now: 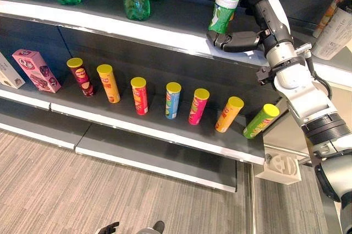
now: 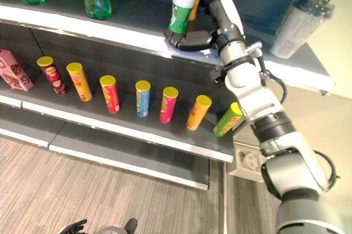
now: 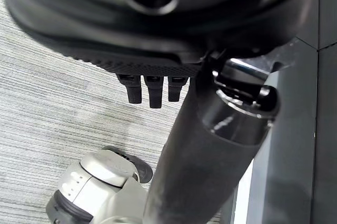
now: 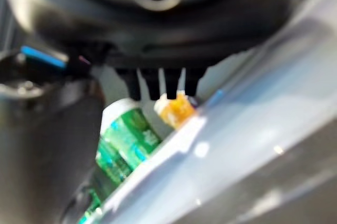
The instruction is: Put the goods on the table back onto the shelves and tidy them up.
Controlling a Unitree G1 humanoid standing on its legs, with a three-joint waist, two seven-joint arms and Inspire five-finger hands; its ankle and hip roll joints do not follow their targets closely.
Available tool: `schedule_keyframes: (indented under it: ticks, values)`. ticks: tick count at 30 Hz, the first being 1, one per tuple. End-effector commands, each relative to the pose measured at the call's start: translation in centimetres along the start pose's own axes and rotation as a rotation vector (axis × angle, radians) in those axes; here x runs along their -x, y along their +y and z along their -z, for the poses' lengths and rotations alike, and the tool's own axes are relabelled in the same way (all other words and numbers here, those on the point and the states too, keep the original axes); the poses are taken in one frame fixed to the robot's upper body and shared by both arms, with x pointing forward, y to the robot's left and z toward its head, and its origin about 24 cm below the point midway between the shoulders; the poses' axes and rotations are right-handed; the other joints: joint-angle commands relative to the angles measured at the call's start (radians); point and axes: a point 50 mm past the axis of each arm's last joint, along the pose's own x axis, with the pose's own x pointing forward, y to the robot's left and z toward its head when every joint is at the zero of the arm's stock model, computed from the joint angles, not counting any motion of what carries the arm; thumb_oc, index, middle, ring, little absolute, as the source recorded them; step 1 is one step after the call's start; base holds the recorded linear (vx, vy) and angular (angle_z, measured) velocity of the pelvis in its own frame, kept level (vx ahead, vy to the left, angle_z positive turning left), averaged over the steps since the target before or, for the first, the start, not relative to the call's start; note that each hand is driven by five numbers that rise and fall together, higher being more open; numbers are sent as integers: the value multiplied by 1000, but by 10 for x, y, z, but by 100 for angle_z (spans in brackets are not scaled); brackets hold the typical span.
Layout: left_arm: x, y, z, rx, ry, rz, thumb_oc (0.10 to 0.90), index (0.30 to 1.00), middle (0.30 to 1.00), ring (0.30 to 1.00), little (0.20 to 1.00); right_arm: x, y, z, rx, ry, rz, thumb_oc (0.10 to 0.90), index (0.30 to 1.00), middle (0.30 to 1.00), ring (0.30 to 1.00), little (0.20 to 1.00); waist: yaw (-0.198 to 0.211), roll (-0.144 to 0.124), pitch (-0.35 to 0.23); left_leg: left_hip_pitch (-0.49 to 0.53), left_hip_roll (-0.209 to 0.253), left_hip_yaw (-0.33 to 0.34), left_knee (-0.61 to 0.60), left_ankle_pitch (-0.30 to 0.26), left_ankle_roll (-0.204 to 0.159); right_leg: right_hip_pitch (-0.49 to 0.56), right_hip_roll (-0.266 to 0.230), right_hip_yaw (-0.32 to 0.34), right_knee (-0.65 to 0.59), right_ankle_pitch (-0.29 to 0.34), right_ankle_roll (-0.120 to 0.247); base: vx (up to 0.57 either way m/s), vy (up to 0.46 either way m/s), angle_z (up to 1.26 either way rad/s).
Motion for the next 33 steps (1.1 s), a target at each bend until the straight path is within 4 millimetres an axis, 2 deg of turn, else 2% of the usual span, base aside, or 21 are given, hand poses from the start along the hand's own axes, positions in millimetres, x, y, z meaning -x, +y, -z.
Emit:
schedule_keyframes:
  ticks: [1,8,14,18,20,21,24,26,27,28,33]
  values:
    - [-1,22,-4,-104,-11,-51,800,900,900,900,900,-28,-42,-58,41,-191,131,800,900,900,900,900,8,-8,-75,-14,55,79,1,-101,-29,23,-91,-53,35,-35,87,-6,5,-5]
    - [-1,22,-12,-92,-44,-56,800,900,900,900,900,-24,-44,-65,36,-231,153,800,900,900,900,900,-2,-3,-73,-9,57,87,1,-104,-28,20,-92,-47,33,-31,88,-5,1,-4]
    - [-2,21,-20,-71,-72,-62,800,900,900,900,900,-13,-54,-80,12,-325,229,800,900,900,900,900,-15,3,-70,-9,59,94,1,-104,-27,18,-91,-43,33,-31,88,0,0,0]
    - [-3,16,-21,-49,-71,-65,800,900,900,900,900,21,-57,-94,-118,-476,282,800,900,900,900,900,-41,12,-68,-5,61,105,1,-108,-24,15,-91,-35,33,-33,88,0,0,0]
    - [-3,14,-17,-38,-50,-73,800,900,900,900,900,50,-49,-104,-155,-583,208,800,900,900,900,900,-63,16,-70,-2,63,116,1,-111,-25,13,-90,-28,33,-35,88,1,-5,-3]
    - [-3,10,-13,-36,-41,-63,800,900,900,900,900,72,-42,-106,-194,-637,123,800,900,900,900,900,-80,20,-71,5,66,126,1,-114,-25,13,-90,-18,32,-36,87,3,-17,-15]
    - [-3,4,-8,-56,-31,-33,800,900,900,900,900,98,-27,-98,-327,-637,-18,800,900,900,900,900,-103,25,-74,13,74,147,1,-118,-27,6,-87,-2,31,-36,86,-9,-22,-23]
    - [-3,4,-11,-73,-40,-29,800,900,900,900,900,110,-14,-86,-408,-587,-102,800,900,900,900,900,-118,30,-73,16,79,162,1,-120,-29,-3,-83,14,33,-37,84,-25,-13,-44]
    - [-3,4,-11,-74,-39,-29,800,900,900,900,900,110,-14,-86,-408,-586,-102,800,900,900,900,900,-117,30,-74,16,80,162,1,-120,-29,-4,-83,15,33,-37,84,-17,-7,-60]
    - [-3,6,-12,-82,-43,-27,800,900,900,900,900,124,-4,-71,-416,-501,-172,800,900,900,900,900,-138,37,-73,21,84,180,1,-123,-31,-9,-79,30,32,-37,84,-14,-7,-49]
    - [-4,0,-19,-103,-70,3,800,900,900,900,900,160,30,-30,-567,-262,-303,800,900,900,900,900,-193,55,-67,29,98,225,1,-125,-35,-32,-69,73,28,-29,80,-23,-10,-28]
